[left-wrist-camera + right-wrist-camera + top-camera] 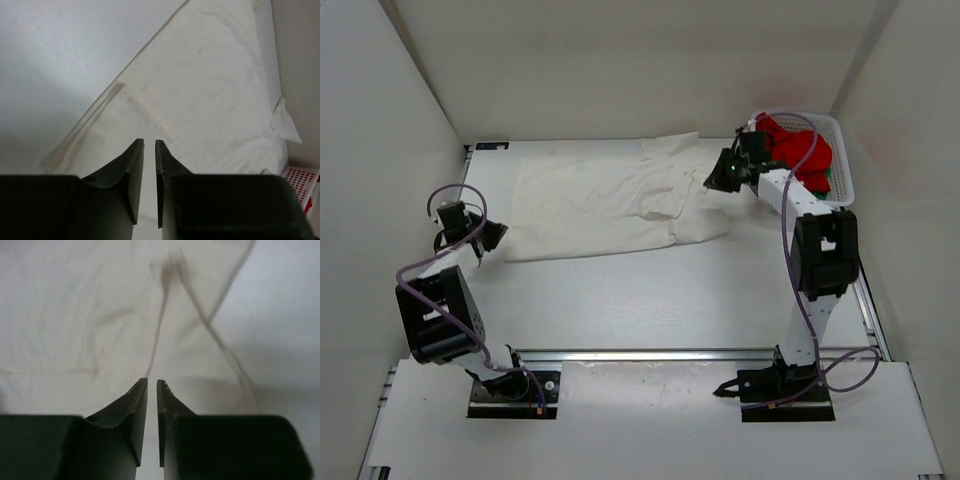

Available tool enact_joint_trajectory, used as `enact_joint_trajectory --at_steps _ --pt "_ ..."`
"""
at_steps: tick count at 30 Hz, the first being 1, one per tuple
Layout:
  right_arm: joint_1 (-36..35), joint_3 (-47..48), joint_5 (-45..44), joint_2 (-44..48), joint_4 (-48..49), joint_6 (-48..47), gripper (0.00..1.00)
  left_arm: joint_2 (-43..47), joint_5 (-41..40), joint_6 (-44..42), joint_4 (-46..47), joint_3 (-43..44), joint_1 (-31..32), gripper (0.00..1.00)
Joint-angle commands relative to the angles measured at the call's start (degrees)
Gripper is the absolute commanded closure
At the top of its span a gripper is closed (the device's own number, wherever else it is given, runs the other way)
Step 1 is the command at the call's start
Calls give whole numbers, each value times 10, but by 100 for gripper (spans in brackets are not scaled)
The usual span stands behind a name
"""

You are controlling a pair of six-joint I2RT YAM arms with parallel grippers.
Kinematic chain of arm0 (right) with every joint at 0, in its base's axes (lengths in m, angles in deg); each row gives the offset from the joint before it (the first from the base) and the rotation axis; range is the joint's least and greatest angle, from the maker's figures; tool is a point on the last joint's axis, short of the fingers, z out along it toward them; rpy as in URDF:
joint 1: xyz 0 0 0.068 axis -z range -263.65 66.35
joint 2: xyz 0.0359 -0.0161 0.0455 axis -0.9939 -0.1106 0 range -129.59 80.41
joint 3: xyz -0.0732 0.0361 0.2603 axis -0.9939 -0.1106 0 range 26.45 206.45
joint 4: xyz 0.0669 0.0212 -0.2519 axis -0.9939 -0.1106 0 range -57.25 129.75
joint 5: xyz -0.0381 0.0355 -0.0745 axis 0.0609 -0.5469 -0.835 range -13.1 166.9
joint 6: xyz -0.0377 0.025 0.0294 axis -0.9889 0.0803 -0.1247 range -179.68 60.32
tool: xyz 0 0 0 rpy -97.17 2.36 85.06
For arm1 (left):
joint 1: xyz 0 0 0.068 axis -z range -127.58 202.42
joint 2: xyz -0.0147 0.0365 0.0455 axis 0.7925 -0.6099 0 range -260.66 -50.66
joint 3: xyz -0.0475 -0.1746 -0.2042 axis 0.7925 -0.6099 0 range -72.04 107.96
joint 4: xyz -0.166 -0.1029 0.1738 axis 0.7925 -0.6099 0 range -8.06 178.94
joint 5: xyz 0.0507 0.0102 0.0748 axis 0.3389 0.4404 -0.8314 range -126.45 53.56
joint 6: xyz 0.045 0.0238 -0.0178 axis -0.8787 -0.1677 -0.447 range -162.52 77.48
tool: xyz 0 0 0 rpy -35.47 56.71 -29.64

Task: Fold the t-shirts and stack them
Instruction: Fold the flattened tshirt in 1/3 of the way

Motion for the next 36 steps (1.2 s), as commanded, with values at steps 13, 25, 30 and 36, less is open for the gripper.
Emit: enact_joint_trajectory --at_steps 13,25,30,36 --pt "63 -453 -6 242 244 42 66 74 21 -13 7 -175 -26 57" --pt "60 -379 11 114 262 67 60 10 -5 3 39 -175 -12 67" --pt "65 -369 5 97 273 80 92 -1 -3 17 55 -170 -10 84" --pt "60 -412 -18 154 277 80 100 22 -1 18 52 -147 10 100"
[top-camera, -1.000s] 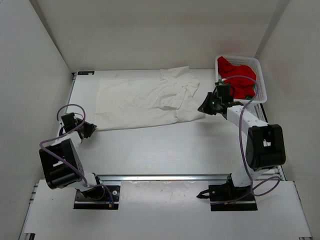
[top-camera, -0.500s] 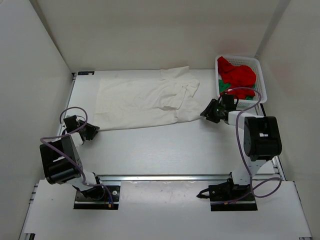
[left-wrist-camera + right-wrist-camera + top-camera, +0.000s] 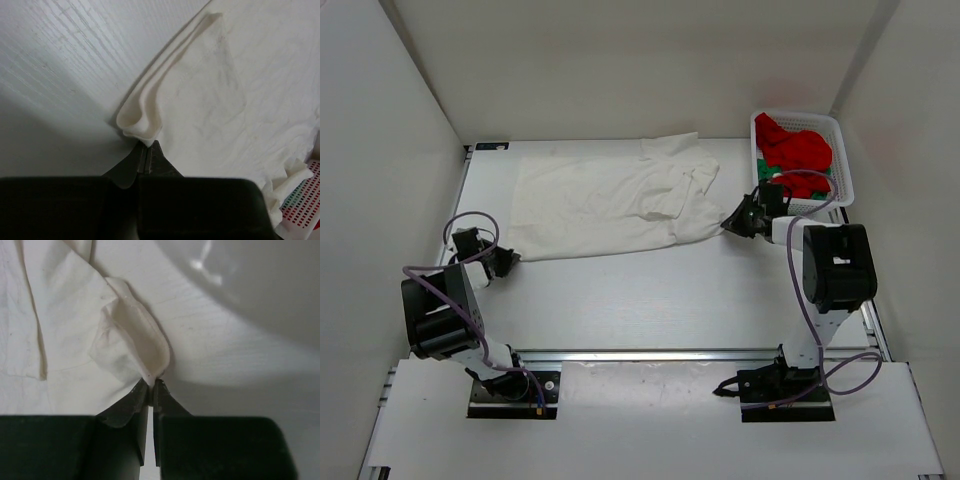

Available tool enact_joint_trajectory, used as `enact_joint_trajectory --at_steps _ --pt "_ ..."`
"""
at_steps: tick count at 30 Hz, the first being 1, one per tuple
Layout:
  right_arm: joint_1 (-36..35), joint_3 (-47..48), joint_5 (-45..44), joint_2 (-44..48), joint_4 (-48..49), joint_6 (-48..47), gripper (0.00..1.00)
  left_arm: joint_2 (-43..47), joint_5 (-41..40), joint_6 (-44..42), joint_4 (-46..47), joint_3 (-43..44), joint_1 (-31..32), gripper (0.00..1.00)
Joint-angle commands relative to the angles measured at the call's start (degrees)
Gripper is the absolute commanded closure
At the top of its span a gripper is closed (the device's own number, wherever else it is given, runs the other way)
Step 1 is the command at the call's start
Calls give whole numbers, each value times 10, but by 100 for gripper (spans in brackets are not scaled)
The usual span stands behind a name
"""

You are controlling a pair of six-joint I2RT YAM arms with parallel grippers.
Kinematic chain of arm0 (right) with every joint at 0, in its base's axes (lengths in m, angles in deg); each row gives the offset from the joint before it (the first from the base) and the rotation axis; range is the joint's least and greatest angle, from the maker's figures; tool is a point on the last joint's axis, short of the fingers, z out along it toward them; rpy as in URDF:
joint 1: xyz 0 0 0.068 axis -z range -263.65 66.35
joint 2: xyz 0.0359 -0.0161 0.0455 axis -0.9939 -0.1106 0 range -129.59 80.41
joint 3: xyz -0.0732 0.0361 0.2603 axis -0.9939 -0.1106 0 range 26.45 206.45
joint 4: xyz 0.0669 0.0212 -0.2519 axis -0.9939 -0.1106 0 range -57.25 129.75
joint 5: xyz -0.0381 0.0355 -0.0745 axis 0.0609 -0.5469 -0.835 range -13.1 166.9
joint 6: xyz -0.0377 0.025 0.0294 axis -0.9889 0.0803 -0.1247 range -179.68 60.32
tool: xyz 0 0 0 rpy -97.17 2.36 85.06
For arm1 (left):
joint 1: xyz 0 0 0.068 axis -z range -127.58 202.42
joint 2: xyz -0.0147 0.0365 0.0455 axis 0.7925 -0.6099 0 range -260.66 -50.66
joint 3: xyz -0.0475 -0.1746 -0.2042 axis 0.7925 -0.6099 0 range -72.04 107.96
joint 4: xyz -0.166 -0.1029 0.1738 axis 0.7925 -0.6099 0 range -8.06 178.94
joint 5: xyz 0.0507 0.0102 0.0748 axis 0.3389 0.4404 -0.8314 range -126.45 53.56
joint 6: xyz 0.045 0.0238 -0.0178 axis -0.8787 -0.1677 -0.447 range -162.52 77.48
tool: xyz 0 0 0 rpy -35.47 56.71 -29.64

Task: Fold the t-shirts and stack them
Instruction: Fold the flattened tshirt in 1/3 of the way

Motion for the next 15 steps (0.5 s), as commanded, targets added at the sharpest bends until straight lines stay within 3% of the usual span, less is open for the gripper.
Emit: enact_joint_trajectory --at_steps 1,5,15 --pt "0 -27 -24 69 26 4 100 25 -13 -4 -19 23 18 100" --pt "21 -89 -37 150 1 9 100 76 -30 -23 -58 49 36 100" --pt "33 -285 -29 335 -65 19 99 189 -13 -49 -113 -31 9 100"
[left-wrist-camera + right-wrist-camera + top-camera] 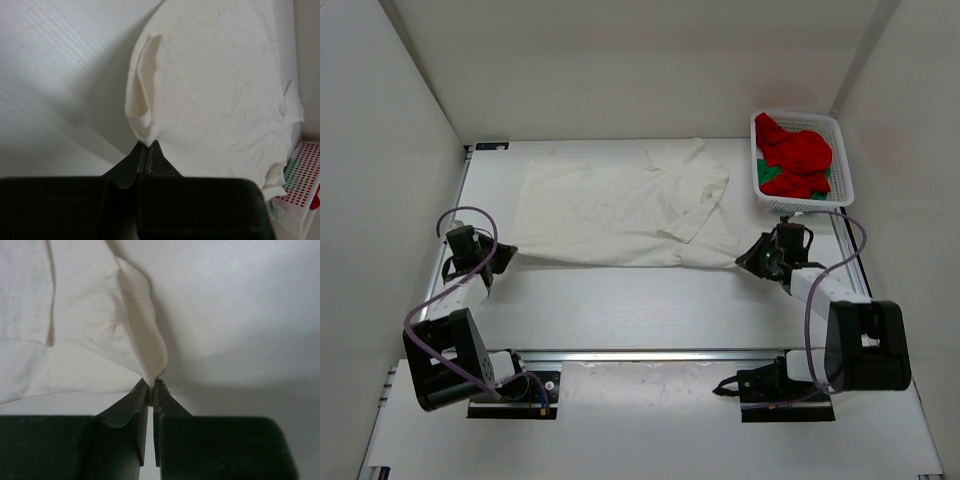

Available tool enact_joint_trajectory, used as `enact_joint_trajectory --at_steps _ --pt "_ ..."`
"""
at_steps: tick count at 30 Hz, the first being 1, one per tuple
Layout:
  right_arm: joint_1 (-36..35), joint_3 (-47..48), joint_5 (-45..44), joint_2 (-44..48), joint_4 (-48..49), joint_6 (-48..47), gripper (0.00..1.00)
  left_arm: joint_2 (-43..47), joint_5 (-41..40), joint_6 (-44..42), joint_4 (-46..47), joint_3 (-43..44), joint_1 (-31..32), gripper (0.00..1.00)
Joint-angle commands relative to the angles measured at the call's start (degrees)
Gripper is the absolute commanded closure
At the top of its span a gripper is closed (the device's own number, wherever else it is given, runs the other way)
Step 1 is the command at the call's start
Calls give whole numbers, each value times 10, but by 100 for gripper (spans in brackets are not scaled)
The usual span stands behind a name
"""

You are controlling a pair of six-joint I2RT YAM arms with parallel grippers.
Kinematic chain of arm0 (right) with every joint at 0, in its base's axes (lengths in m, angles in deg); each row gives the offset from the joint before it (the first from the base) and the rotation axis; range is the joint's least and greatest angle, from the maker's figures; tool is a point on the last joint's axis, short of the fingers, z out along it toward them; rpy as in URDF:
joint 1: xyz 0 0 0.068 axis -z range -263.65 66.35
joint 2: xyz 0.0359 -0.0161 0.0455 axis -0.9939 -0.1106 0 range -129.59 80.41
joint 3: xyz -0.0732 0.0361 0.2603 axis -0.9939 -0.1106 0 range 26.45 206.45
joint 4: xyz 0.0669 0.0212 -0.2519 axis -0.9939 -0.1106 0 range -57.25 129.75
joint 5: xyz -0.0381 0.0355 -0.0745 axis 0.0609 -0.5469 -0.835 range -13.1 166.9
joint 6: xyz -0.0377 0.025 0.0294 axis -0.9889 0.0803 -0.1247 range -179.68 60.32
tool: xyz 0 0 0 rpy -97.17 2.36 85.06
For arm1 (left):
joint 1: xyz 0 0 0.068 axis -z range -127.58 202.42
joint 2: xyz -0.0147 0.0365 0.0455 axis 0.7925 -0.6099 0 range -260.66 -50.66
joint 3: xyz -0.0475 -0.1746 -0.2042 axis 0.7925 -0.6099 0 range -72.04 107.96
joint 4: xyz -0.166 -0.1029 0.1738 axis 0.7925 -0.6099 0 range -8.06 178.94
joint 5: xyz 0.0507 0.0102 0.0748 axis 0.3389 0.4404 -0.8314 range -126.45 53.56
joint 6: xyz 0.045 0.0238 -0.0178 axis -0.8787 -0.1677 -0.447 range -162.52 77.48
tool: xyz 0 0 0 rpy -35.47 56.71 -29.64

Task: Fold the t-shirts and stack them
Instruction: Fold the flattened tshirt in 1/3 of the way

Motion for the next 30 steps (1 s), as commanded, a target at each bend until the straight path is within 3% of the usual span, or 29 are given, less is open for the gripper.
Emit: enact_joint_trajectory --at_steps 1,9,17,18,19,21,24,26,30 --pt "9 -64 -10 64 -40 12 100 37 -16 -32 -58 -22 -5 100" --pt "68 -139 -19 231 -103 16 100 61 -64 -73 -136 -22 -29 100" --pt "105 -143 16 207 -92 8 100 55 -92 -85 -144 -17 -14 100" --pt "98 -143 7 204 -94 7 100 63 -93 -81 -143 -22 -7 98" --pt "79 -143 -3 208 -98 8 94 68 -95 -83 -143 -32 -3 93" --pt "57 -143 -28 218 -114 11 78 81 -92 -83 -148 -33 0 71" --pt "52 -113 -33 236 -128 4 61 89 -84 -78 -167 -4 7 50" --pt "44 -91 -41 259 -142 -1 57 94 -80 -76 -170 17 23 47" --pt "6 -36 -96 270 -159 -14 57 98 -77 -112 -147 64 98 48"
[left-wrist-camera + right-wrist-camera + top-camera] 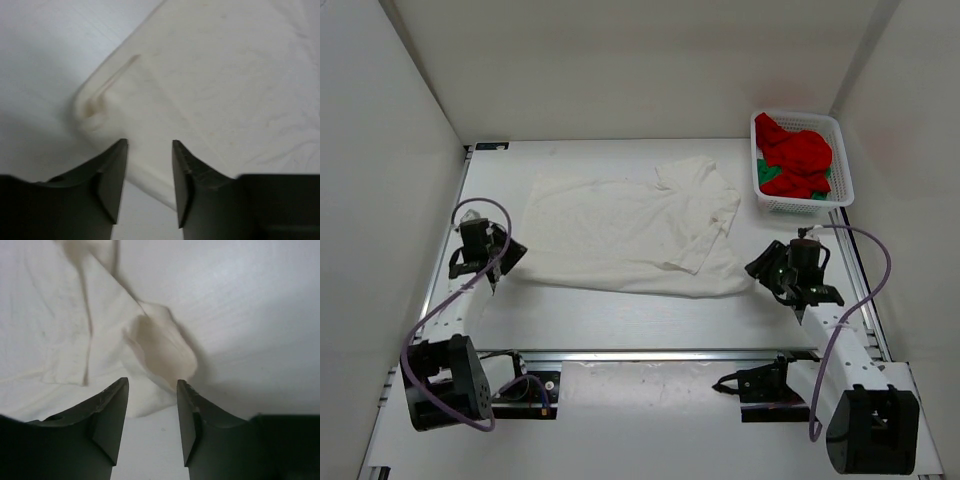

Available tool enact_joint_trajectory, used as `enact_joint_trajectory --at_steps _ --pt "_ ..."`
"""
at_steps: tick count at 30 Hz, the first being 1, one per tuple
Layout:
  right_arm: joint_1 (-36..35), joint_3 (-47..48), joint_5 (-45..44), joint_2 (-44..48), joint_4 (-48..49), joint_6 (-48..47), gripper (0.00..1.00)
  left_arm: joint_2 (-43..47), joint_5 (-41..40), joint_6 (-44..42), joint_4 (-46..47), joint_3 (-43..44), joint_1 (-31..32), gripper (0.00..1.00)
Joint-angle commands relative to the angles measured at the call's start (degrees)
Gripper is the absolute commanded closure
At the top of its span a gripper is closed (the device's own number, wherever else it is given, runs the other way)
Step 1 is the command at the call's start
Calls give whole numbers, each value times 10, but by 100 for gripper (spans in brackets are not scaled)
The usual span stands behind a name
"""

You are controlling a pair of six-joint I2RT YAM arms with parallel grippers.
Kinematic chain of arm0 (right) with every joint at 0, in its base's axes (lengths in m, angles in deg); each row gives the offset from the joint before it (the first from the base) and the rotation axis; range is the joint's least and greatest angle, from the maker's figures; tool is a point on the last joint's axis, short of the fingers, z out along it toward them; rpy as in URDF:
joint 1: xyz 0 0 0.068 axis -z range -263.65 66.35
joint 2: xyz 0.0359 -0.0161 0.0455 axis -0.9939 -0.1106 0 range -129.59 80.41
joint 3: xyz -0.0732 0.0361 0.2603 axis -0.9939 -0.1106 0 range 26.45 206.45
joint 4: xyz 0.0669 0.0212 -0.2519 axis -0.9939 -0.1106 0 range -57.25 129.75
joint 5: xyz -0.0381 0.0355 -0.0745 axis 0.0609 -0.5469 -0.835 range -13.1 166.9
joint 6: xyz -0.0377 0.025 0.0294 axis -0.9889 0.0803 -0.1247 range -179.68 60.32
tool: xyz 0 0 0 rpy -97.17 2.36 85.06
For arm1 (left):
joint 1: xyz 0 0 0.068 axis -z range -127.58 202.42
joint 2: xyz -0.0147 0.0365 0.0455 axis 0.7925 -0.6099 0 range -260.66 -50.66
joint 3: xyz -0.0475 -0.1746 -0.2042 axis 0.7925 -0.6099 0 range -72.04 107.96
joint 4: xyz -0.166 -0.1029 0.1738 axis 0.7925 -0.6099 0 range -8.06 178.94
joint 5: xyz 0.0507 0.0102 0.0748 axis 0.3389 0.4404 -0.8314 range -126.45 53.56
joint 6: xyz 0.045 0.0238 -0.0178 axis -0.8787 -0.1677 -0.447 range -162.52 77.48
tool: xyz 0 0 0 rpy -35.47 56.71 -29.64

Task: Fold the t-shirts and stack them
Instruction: Fold the flattened tshirt in 1/3 of the way

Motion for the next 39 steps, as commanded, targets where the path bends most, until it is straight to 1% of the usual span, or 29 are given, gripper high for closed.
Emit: enact_joint_trajectory --at_steps 1,2,3,4,5,6,7,8,9,10,11,13,14,16,17,20,26,30,31,35,37,39 --pt "-46 61 -48 5 12 -19 58 22 9 -38 32 52 84 54" --pt "-67 72 -46 -13 28 -20 67 20 13 -40 52 53 119 61" --pt "-92 82 -44 -25 38 -25 85 20 18 -33 61 50 151 63" --pt "-105 89 -28 -51 63 -25 98 13 18 -22 78 44 201 68" --pt "-130 95 -20 -86 88 -20 100 1 12 -16 96 40 252 72" --pt "-151 109 -6 -104 97 -23 100 -17 5 -11 113 39 285 74" --pt "-157 134 2 -143 92 -22 100 -26 -11 -8 118 39 337 77" --pt "-174 147 -16 -170 77 -27 100 -50 -16 -11 119 45 373 80" --pt "-189 157 -24 -179 76 -34 100 -68 -11 -9 133 42 386 79" --pt "-188 151 -17 -182 95 -34 93 -76 -3 -7 142 37 399 79" --pt "-190 148 3 -194 121 -28 88 -85 1 0 169 21 405 79" --pt "-187 131 46 -214 154 -13 77 -97 19 7 197 4 405 79" --pt "-190 131 66 -234 180 -9 76 -108 26 11 209 -3 404 80" --pt "-211 145 74 -266 188 -6 75 -111 40 14 216 -9 409 80" --pt "-216 148 70 -285 186 -6 74 -113 34 14 223 -15 416 80" --pt "-234 149 73 -313 192 12 74 -96 38 21 239 -35 421 80" --pt "-245 129 31 -299 199 22 73 -74 51 36 256 -60 419 80" --pt "-232 116 46 -308 203 29 72 -75 60 38 267 -73 411 81" --pt "-232 121 46 -315 201 30 71 -80 58 41 269 -77 411 81" --pt "-236 132 51 -329 191 30 71 -79 57 43 269 -76 407 81" --pt "-235 137 63 -334 201 27 77 -74 57 43 272 -77 403 81" --pt "-239 155 70 -342 200 27 87 -75 55 40 272 -77 404 81"
